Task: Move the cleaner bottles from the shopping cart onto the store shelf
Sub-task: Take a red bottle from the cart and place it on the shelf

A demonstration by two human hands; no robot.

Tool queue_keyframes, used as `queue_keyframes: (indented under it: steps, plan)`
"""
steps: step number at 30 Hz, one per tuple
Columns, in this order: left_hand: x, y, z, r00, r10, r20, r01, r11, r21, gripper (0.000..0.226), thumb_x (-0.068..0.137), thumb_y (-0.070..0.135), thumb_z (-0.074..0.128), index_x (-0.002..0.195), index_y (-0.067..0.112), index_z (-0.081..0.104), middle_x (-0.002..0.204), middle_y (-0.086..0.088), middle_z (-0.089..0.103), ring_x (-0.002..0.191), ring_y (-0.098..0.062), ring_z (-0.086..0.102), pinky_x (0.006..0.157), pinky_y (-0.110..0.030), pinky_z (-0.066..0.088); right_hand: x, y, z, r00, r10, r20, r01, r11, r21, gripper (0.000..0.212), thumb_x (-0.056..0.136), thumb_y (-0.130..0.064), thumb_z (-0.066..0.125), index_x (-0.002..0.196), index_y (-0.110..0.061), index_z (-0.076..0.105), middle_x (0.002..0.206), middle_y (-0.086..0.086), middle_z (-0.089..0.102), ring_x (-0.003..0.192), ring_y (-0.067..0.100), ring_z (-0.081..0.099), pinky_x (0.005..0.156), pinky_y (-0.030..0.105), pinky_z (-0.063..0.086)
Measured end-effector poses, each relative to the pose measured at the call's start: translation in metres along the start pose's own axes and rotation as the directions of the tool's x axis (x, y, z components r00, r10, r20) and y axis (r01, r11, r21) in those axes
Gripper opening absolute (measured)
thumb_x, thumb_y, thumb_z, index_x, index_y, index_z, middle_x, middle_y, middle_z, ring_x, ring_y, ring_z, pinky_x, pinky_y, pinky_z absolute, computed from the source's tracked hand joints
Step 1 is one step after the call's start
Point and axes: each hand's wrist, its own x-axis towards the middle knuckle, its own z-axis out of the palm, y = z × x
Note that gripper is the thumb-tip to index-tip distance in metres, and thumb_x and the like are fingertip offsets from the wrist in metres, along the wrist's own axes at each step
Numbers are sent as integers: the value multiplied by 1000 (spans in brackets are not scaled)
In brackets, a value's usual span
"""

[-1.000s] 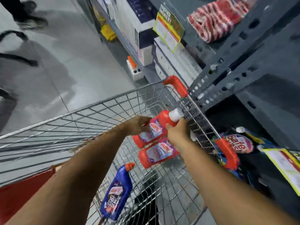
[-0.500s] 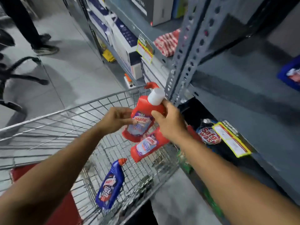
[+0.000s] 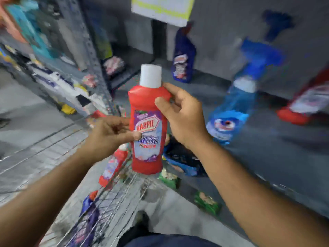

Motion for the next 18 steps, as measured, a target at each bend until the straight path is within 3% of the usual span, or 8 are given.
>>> queue_keyframes:
  steps: [3,6,9,15,18]
  plan:
    - [-3,8,69,995,32,95,-29,999,-27,34,54,33,87,81,14,77,75,2,78,66,-11,68,60,-22,59,-46,-24,-67,998,-28,-47,28,1000,-7,38,85,-7,64,118,-24,56,100,-15,68,91,-2,66,84,16,52]
    - [4,7,140,973,45,224,-41,999,-23,20,59,12,78,78,13,76,73,5,78,65,-7,69,61,-21,59,-88,-39,-133,985,-57,-163,53,998,-28,41,86,-5,62,123,-21,53,110,-7,68,97,0,65,86,18,52]
    - [15,8,216,950,48,308,-30,998,-63,27,57,5,74,84,8,72,73,7,78,66,-5,69,65,-20,59,-119,-50,-194,944,-103,-313,96,995,-37,39,87,-5,59,120,-25,53,106,-14,69,94,-3,65,82,14,50]
    - [34,9,370,915,83,396,-49,994,-96,28,64,-8,78,86,7,71,72,10,76,69,-4,69,67,-21,59,-166,-79,-307,756,-169,-633,202,979,-20,29,80,-15,66,107,-25,63,97,-12,76,95,4,68,80,17,52]
    - [38,13,430,896,86,436,-46,994,-103,27,66,-7,77,90,4,70,83,-4,73,70,-1,68,68,-19,58,-185,-95,-351,687,-197,-699,251,968,-27,31,77,-26,74,106,-23,65,98,-10,76,95,5,68,79,17,52]
